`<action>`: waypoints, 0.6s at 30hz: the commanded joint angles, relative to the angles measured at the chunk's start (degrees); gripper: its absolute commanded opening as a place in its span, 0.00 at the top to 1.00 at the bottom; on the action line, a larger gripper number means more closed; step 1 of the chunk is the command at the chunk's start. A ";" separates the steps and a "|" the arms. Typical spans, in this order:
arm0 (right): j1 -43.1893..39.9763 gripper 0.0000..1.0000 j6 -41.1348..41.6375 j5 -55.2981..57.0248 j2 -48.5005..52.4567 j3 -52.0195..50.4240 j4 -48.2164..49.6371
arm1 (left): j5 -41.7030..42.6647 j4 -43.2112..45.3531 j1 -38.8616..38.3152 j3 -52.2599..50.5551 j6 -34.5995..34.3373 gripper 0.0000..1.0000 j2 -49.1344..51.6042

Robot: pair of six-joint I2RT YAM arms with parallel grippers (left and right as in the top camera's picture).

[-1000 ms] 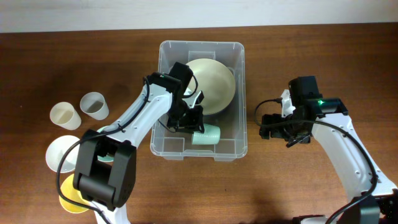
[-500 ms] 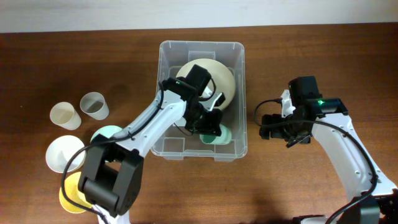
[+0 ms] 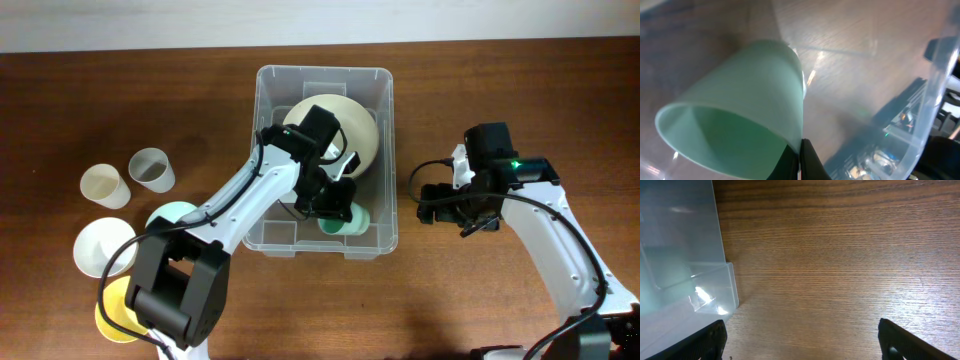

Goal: Pack container
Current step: 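Set the mint-green cup upright in the container's lower right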

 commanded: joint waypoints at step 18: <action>-0.26 0.08 -0.55 0.55 0.31 -0.31 -0.04 | -12.52 -3.63 -6.49 1.90 -1.68 0.99 -6.88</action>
